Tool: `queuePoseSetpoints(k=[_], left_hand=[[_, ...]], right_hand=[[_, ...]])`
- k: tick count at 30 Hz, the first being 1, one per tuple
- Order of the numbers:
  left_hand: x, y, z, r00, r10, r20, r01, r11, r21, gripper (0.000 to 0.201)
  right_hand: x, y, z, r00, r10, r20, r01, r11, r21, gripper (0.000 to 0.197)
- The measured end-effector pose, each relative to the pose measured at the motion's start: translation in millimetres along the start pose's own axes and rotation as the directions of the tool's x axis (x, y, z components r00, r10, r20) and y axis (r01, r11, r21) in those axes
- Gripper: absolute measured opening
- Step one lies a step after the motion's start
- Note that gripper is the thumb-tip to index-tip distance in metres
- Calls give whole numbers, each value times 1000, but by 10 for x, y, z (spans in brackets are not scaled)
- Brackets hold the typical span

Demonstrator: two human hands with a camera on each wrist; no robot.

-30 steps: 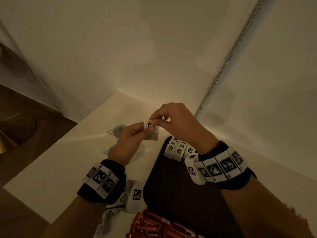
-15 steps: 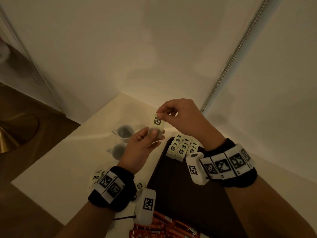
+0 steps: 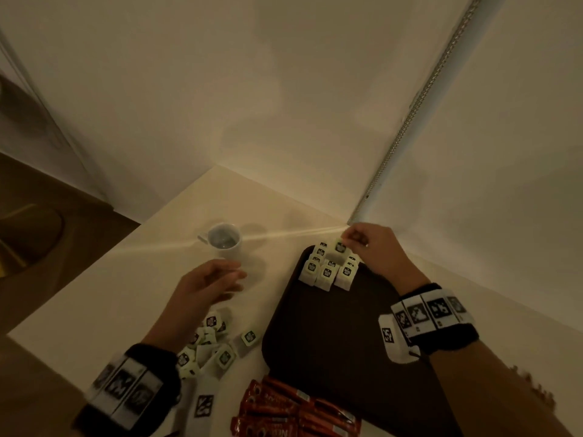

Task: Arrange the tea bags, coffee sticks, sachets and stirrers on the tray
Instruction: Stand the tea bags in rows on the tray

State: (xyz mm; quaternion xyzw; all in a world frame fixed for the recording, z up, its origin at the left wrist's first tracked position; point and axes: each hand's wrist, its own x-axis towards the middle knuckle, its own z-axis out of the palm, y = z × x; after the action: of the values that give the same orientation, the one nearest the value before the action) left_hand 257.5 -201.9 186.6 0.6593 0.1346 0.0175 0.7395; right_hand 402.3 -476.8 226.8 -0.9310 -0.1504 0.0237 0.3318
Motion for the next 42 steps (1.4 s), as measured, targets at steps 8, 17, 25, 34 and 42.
queuePoseSetpoints(k=[8, 17, 25, 34, 42], left_hand=[[-442, -453, -610, 980, -167, -110, 174, 983, 59, 16], [-698, -740, -945, 898, -384, -216, 401, 915, 43, 20], [-768, -757, -1058, 860, -439, -261, 455, 891, 1, 21], [-845, -629, -879, 933, -272, -234, 327, 913, 242, 15], [-442, -857, -344, 995, -92, -30, 74, 523, 849, 18]], right_hand=[[-161, 812, 441, 922, 274, 274, -253, 961, -110, 13], [-49, 1073, 685, 929, 340, 144, -333, 940, -70, 11], [147, 1196, 783, 931, 362, 55, -355, 929, -105, 8], [-95, 375, 1167, 974, -84, 212, 96, 994, -51, 17], [-500, -311, 1883, 672, -152, 725, 521, 793, -316, 44]])
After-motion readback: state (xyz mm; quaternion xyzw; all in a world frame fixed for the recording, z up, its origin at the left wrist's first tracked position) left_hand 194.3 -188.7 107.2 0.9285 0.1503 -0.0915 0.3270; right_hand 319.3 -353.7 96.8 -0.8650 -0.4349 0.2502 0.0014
